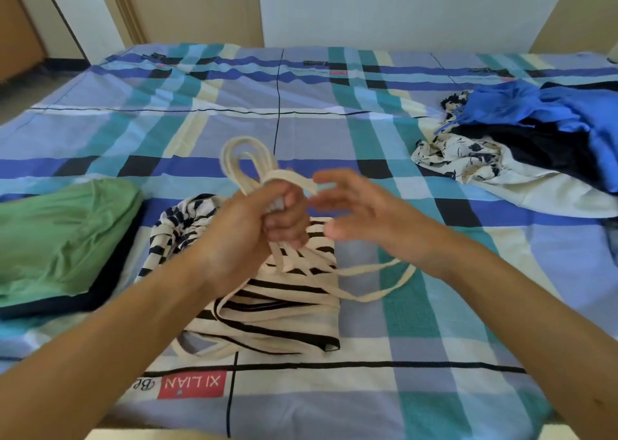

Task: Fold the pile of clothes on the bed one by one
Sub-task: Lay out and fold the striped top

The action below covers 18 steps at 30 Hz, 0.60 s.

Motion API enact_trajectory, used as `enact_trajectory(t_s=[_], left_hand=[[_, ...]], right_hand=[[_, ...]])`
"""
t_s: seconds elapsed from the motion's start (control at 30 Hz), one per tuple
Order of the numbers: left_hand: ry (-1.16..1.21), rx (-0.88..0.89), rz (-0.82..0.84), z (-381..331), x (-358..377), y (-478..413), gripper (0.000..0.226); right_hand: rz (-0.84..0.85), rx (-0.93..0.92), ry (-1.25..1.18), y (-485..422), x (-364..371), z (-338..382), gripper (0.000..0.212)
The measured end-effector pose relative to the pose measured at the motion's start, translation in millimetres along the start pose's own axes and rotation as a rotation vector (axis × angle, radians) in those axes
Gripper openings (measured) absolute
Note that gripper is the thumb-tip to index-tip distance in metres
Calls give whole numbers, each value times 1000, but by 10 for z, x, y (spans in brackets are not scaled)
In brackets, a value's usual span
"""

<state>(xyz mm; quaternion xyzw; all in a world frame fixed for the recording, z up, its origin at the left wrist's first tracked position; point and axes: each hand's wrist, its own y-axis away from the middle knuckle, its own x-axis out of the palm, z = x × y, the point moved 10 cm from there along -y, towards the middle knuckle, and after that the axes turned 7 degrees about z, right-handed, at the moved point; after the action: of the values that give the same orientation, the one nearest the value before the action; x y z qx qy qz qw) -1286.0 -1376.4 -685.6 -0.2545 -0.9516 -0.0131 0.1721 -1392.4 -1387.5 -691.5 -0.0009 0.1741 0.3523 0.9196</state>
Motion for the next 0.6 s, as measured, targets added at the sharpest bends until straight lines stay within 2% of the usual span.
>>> enact_trajectory(t_s=[0.07, 0.17, 0.27, 0.4, 0.5, 0.6], left_hand=[[100, 9, -27, -109, -169, -7, 31], [150, 48, -92, -289, -424, 17, 28], [121, 100, -156, -502, -636, 87, 28], [90, 109, -260, -628, -863, 186, 32], [-51, 112, -383, -631, -989, 251, 36], [-325, 142, -480, -613, -1045, 308, 35]], right_hand=[[128, 127, 149, 26, 133, -340, 65], [193, 171, 270, 89, 221, -540, 50], [334, 220, 295, 183, 319, -560, 61], [418, 299, 446, 245, 392, -674, 68], [478, 399, 480, 315, 470, -757, 76], [465, 459, 628, 341, 529, -778, 82]])
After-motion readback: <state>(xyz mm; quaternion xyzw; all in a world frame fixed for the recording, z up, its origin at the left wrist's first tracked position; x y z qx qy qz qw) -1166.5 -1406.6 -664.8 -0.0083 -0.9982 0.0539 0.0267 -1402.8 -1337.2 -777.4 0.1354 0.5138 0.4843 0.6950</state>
